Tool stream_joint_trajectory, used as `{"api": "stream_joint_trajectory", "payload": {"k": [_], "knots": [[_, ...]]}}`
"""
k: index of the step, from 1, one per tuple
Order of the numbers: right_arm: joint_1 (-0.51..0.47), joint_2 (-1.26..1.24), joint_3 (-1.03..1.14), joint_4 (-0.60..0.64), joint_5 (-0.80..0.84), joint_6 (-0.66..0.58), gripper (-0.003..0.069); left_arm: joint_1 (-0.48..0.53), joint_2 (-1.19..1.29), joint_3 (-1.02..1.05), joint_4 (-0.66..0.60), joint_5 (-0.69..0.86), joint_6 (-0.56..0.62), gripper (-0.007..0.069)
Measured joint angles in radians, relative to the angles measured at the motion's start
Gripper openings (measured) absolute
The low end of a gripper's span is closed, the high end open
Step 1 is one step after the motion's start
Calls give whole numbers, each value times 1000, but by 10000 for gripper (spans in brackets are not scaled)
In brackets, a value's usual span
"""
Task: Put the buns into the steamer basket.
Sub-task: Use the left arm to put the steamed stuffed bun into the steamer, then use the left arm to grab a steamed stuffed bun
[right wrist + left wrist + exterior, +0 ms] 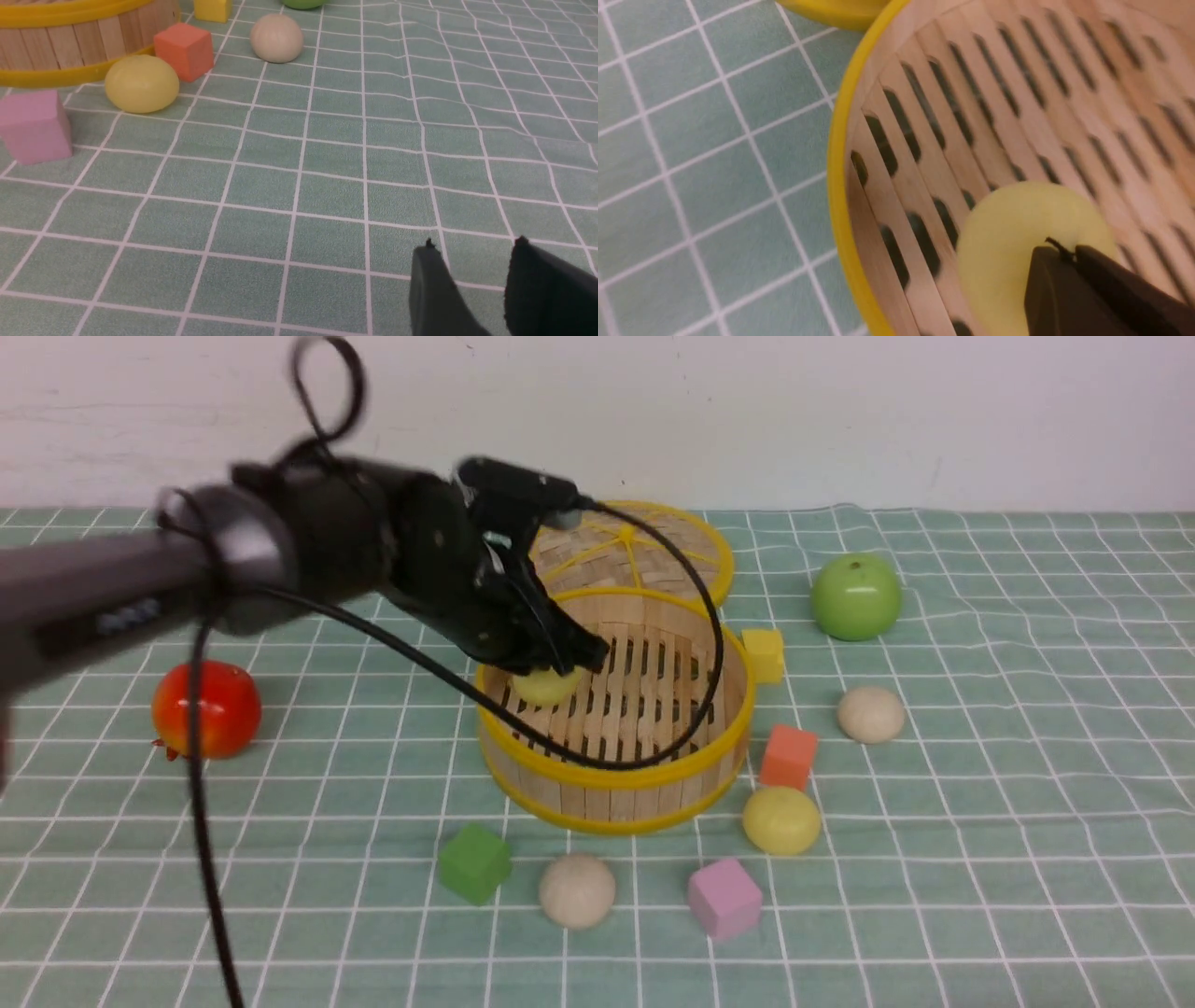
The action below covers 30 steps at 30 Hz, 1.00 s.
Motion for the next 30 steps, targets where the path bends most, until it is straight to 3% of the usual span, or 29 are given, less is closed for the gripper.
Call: {"api": "stream_joint_trajectory", "payload": {"k": [3, 9, 14, 17, 20, 21, 26, 30], "knots": [[0, 0, 0, 0, 0, 0, 240, 4, 43, 1, 14, -24, -9, 65], [0, 0, 0, 0, 0, 0, 240, 5, 20, 1, 46, -18, -101, 321], [0, 0, 0, 0, 0, 0, 240, 5, -113, 1, 46, 46, -121, 412], [0, 0, 0, 0, 0, 0, 240, 5, -195, 1, 16, 142, -121, 391], [0, 0, 0, 0, 0, 0, 240, -12, -281, 46, -39, 279, -111, 278], [0, 0, 0, 0, 0, 0, 240, -39, -311, 95, -50, 326, -92, 196], [0, 0, 0, 0, 0, 0, 240, -191, -299, 271, -70, 362, -58, 13], [0, 0, 0, 0, 0, 0, 240, -227, -256, 276, -77, 342, -58, 16]]}}
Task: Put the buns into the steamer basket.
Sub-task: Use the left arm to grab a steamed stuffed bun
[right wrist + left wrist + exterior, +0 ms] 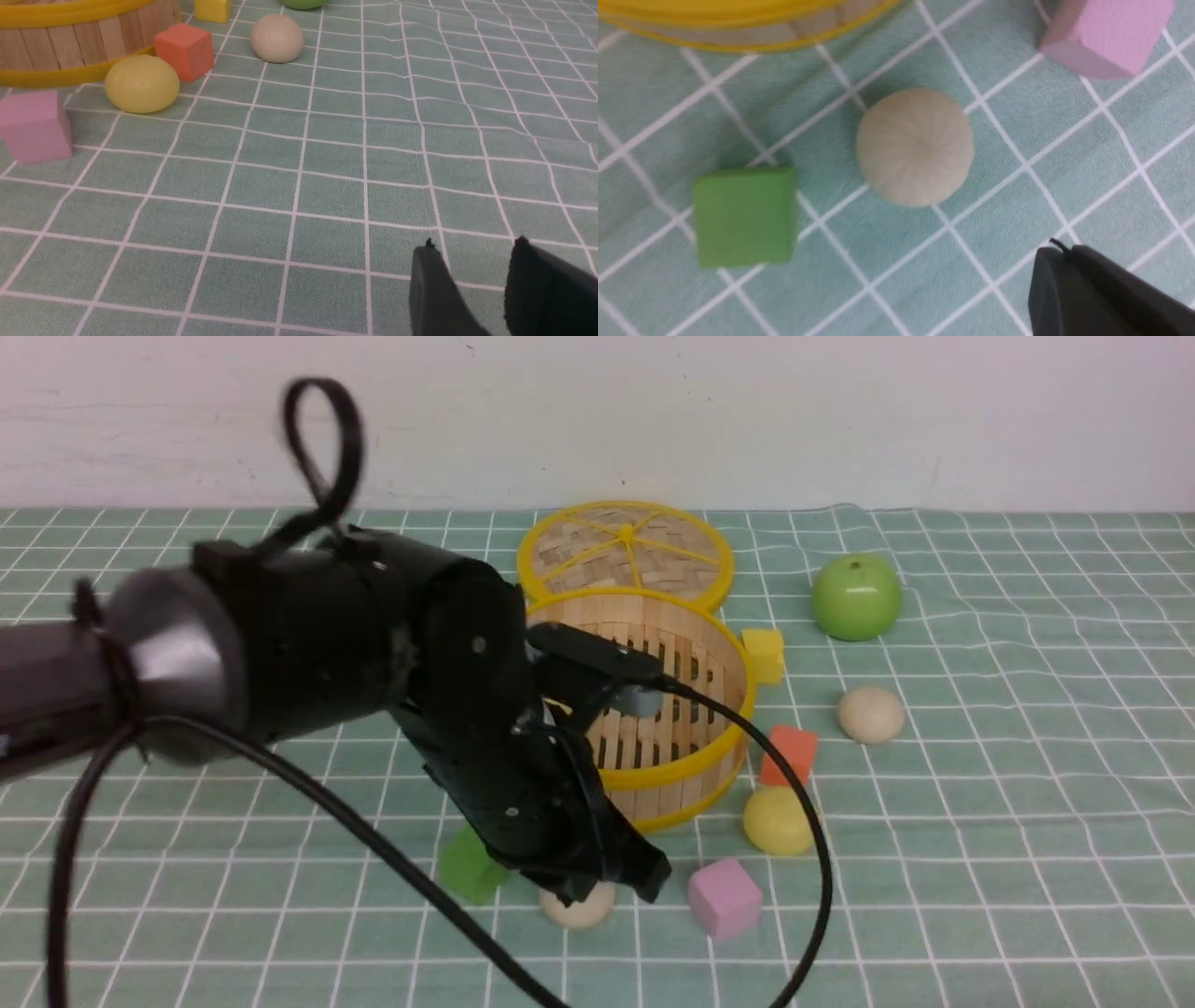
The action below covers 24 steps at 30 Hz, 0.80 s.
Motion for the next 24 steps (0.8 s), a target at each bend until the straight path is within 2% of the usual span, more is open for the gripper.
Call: {"api": "stream_joint_trajectory", "payload": {"k": [3, 8, 10, 14, 24], "knots": [[0, 0, 0, 0, 0, 0, 240, 3, 27, -10, 4, -21, -8, 60], [0, 0, 0, 0, 0, 0, 240, 11, 81, -13, 18, -103, -13, 215], [0, 0, 0, 0, 0, 0, 240, 11, 91, -14, 28, -120, -13, 253], [0, 0, 0, 0, 0, 0, 240, 11, 113, -16, 76, -151, -14, 281], [0, 0, 0, 0, 0, 0, 240, 11, 129, -16, 159, -167, -87, 282]]}}
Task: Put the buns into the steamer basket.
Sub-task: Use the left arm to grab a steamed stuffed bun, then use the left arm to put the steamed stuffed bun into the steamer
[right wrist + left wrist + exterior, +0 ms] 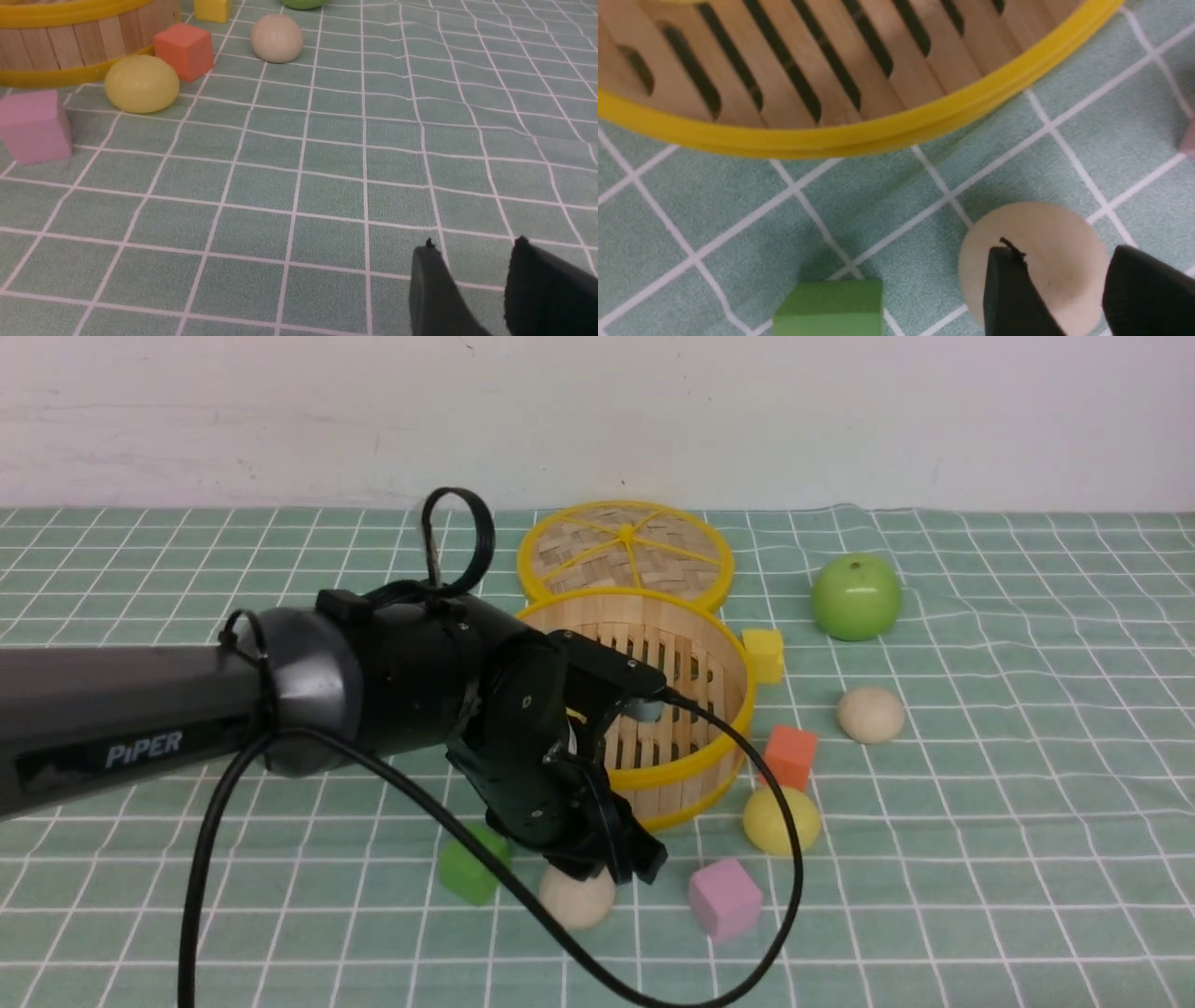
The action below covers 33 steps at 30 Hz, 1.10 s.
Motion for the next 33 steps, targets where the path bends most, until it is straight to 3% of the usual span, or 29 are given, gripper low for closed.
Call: {"api": "stream_joint_trajectory", "payload": {"k": [10, 13, 14, 16, 24, 33], "knots": [[0, 0, 0, 0, 0, 0, 240, 0, 28, 0, 0, 5, -12, 251], [0, 0, 0, 0, 0, 0, 240, 0, 28, 0, 0, 5, -12, 158], [0, 0, 0, 0, 0, 0, 240, 0, 28, 0, 0, 5, -12, 63], [0, 0, 0, 0, 0, 0, 240, 0, 28, 0, 0, 7, -12, 2], [0, 0, 0, 0, 0, 0, 240, -20, -59, -12, -12, 140, -9, -13], [0, 0, 0, 0, 0, 0, 240, 20, -58, -247, -16, 73, 21, -13]]}}
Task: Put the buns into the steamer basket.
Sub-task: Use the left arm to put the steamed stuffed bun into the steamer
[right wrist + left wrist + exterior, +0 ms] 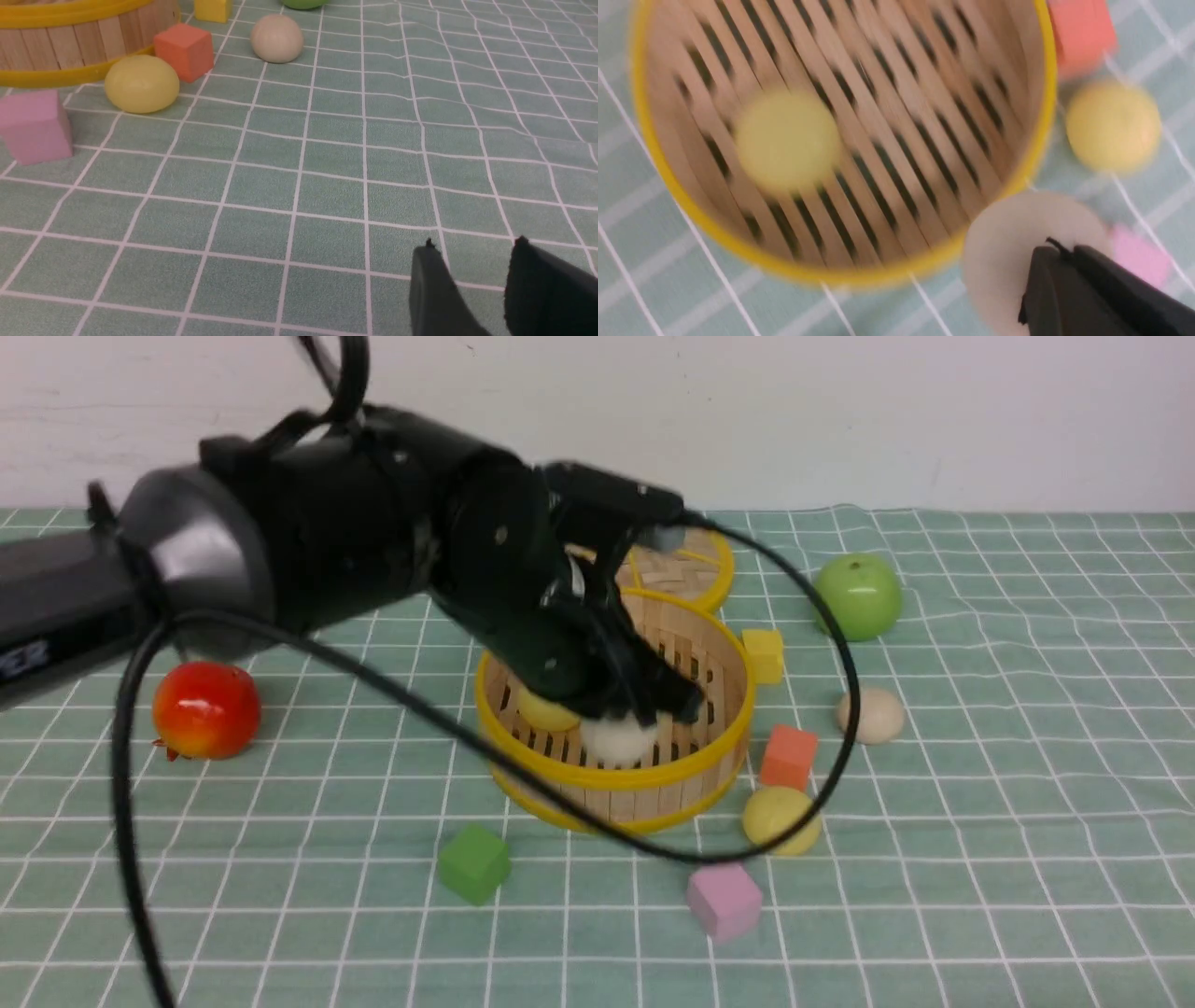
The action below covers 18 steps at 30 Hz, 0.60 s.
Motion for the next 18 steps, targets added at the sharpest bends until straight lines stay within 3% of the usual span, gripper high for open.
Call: {"api": "stream_joint_trajectory", "payload": {"k": [12, 15, 18], "knots": [[0, 0, 0, 0, 0, 0, 240, 80, 333, -242, 1, 16, 24, 15], [0, 0, 0, 0, 0, 0, 240, 87, 346, -253, 0, 35, 23, 74], [0, 0, 0, 0, 0, 0, 240, 85, 325, -257, -32, 49, 22, 218]]}}
